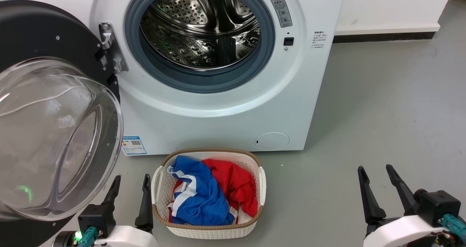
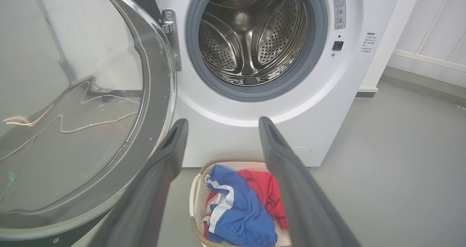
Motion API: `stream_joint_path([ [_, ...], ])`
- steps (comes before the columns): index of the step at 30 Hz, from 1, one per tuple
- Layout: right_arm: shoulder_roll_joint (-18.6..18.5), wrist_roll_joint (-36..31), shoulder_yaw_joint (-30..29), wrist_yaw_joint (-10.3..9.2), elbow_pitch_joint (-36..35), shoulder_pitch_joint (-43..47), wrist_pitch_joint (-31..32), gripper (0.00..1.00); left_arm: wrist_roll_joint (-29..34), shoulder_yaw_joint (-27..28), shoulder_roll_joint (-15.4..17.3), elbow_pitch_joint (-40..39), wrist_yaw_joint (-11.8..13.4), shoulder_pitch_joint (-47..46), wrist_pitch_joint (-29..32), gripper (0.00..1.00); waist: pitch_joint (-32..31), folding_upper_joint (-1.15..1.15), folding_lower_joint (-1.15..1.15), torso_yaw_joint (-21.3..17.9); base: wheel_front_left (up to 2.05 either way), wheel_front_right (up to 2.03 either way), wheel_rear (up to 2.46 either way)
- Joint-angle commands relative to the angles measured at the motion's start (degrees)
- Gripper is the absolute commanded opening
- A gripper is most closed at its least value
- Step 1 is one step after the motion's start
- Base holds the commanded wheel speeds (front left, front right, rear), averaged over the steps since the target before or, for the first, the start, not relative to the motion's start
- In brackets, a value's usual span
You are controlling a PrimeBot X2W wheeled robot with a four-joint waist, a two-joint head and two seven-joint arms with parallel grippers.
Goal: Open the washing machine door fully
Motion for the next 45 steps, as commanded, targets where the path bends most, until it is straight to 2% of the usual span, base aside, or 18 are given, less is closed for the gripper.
stream_joint_path([
  [1,0.09,-0.22,-0.03,0.00,-0.28,-0.52,-0.34,1.00,-0.03,-0.02,0.16,-0.07,0.07,0.09,-0.41,1.00,-0.01,0.00,0.00,0.13,0.00,0.00,0.00],
  [12,0.10,-0.57,0.19,0.00,-0.76,-0.26,-0.01,1.00,-0.24,-0.22,0.47,0.11,-0.29,-0.17,-0.91,1.00,0.07,0.00,0.00,0.47,0.00,0.00,0.00],
  [13,0.00,-0.50,0.16,0.01,-0.53,-0.01,0.06,0.00,-0.22,-0.23,0.27,0.05,-0.10,-0.01,-0.50,0.00,0.06,0.00,0.00,0.48,0.00,0.00,0.00],
  [16,0.01,0.40,0.35,0.01,0.28,0.43,-0.05,0.00,-1.10,-0.21,-0.52,0.63,-0.33,0.36,-0.27,0.00,0.08,0.00,0.00,0.49,0.00,0.00,0.00],
  [29,-0.75,16.01,0.06,0.01,2.81,-1.73,0.94,0.00,-13.25,3.68,-2.95,2.49,-4.07,-1.19,2.63,0.00,0.19,0.00,0.00,0.61,0.00,0.00,0.00],
  [45,-1.27,31.43,-0.39,0.01,5.43,-3.88,1.99,0.00,-25.52,7.75,-5.57,4.86,-8.16,-3.00,5.68,0.00,0.31,0.00,0.00,0.76,0.00,0.00,0.00],
])
